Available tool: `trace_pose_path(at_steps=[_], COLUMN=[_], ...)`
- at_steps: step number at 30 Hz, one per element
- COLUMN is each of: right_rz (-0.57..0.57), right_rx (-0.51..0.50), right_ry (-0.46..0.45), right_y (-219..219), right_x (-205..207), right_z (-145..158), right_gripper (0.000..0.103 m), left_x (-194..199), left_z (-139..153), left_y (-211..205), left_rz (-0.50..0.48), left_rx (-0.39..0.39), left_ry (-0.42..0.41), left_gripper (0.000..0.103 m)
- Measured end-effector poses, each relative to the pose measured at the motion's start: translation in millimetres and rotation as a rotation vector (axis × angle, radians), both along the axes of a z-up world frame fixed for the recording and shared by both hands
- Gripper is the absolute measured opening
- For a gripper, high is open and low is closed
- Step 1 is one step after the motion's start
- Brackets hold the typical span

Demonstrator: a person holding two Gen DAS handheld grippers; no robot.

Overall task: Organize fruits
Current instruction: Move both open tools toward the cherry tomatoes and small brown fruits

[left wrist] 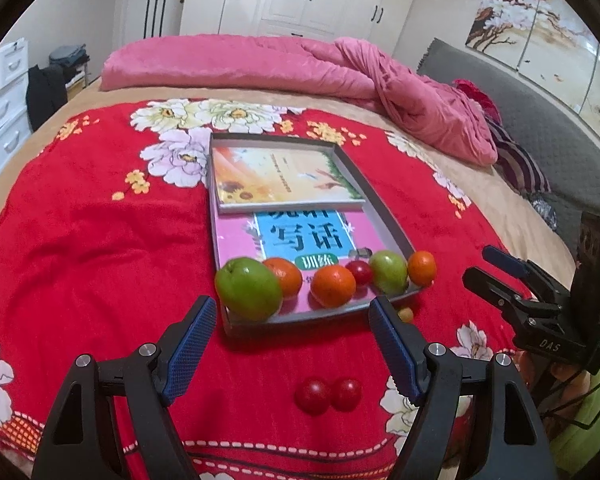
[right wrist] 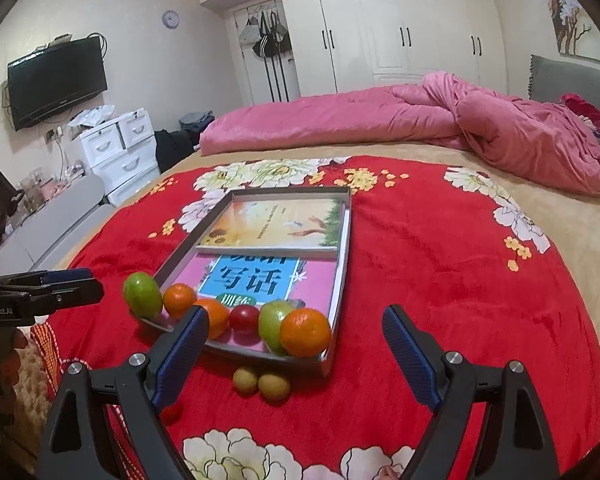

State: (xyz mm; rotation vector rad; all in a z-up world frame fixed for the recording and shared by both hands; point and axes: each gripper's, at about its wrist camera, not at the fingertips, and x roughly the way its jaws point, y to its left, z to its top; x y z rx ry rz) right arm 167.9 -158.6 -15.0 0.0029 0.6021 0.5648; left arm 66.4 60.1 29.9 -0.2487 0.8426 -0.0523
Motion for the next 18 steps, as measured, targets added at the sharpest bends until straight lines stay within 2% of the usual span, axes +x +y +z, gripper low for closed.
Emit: trace_pose_path(at_steps=[9, 18], right_rz=[0.034, 0.054], right_rx=[-0.027, -0.051], right_ry=[0.035, 0.071], right_y=[6.4, 10.8], right_x=[-9.4, -13.8], right_z=[-7.5, -14.9], right_gripper=[0.088, 0.088], left_x=[-6.8, -12.5], left_z=[-15.5, -26.6], left_y=[-11.4, -15.2], left_rz=[-0.046, -0.053], left_rx=[0.023, 0.033], left_ry=[0.068, 0.117], left_gripper=[0.080, 0.080])
